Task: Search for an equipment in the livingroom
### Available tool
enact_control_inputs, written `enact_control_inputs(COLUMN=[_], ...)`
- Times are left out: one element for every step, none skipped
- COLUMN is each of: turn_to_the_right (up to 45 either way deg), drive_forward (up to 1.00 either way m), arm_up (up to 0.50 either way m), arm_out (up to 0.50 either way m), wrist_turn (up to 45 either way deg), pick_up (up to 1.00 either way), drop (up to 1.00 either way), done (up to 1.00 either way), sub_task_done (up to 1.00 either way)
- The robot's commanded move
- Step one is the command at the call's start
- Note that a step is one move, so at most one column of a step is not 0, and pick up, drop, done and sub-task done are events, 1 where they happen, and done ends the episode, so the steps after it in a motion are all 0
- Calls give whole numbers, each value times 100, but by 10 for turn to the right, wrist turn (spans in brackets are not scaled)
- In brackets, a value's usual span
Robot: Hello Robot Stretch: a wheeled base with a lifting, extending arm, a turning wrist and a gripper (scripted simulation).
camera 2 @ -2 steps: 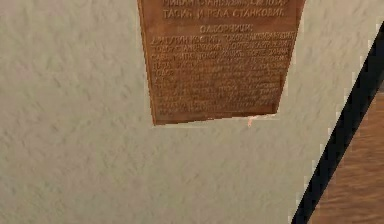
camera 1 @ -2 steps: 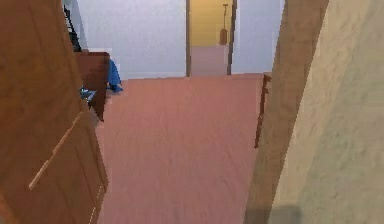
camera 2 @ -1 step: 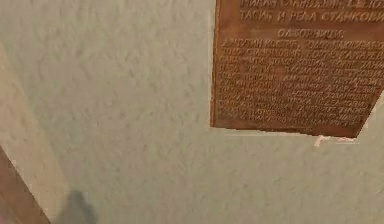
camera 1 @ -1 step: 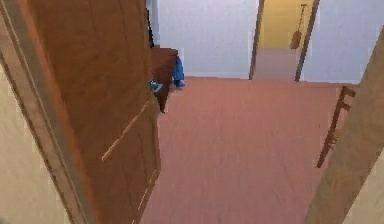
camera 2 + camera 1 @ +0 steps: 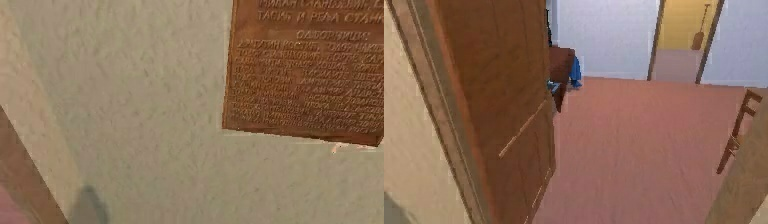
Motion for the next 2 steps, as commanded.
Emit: enact_control_inputs(turn_to_the_right=[0, 450], drive_forward=[75, 0], arm_up=[0, 0], arm_out=[0, 0], wrist_turn=[0, 0], pick_up=[0, 0], drop=[0, 0], done=[0, 0], sub_task_done=[0, 0])
